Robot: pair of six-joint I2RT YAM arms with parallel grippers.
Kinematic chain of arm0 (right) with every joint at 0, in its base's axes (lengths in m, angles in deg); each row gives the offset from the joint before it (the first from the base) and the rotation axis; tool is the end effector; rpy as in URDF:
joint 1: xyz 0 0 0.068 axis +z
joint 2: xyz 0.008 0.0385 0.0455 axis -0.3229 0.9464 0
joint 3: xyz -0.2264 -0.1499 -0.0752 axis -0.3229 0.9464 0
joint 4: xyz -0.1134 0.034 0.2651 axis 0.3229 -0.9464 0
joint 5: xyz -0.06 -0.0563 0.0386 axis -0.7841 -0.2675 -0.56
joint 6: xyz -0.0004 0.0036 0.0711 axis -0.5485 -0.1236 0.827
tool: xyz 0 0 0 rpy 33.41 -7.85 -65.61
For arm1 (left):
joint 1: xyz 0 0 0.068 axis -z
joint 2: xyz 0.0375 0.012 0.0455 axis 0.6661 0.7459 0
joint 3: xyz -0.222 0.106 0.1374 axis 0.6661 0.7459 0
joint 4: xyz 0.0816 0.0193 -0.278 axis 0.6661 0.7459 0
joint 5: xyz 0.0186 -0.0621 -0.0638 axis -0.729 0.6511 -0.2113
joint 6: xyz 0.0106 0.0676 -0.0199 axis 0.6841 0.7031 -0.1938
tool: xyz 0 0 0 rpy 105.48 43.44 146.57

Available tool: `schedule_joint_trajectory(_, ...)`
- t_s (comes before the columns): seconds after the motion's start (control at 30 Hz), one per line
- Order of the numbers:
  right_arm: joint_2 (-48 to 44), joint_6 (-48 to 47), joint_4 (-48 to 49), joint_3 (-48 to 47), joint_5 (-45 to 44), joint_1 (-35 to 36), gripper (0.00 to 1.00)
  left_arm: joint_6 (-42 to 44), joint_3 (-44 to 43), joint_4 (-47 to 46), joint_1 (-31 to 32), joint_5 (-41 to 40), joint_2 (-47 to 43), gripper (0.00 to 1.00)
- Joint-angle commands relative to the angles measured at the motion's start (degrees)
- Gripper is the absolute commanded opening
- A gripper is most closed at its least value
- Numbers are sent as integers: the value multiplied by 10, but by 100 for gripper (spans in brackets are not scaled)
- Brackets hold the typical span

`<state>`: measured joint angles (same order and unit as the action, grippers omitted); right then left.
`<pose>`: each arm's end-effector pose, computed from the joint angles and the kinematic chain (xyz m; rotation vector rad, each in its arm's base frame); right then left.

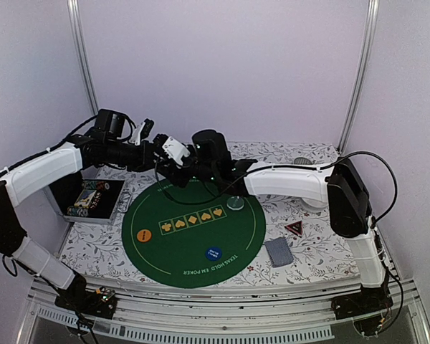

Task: Distribute texas hold em gaming equipment
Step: Pass from the left arm to the right

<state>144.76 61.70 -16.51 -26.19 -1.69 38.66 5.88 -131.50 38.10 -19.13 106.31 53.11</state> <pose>0.3209 0.5071 0.2590 -1.1306 1.3892 0.5085 0.3309 -0.1676 0.2993 0.2097 2.3167 -0.9896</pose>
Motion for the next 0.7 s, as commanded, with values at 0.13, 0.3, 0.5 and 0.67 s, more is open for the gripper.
schedule_joint_trajectory(0.13, -35, -27, 44, 61, -14, -1, 65, 7, -7, 15, 18, 8, 1, 0)
schedule_joint_trajectory(0.3, -46, -49, 50, 71, -24, -1, 57, 8, -5, 15, 18, 5, 0, 0)
schedule_joint_trajectory(0.5, -46, -59, 54, 64, -18, 0, 70, 9, -3, 15, 19, 0, 2, 0)
schedule_joint_trajectory(0.67, -45, -49, 59, 60, -5, 0, 56, 8, -1, 15, 19, 1, 2, 0)
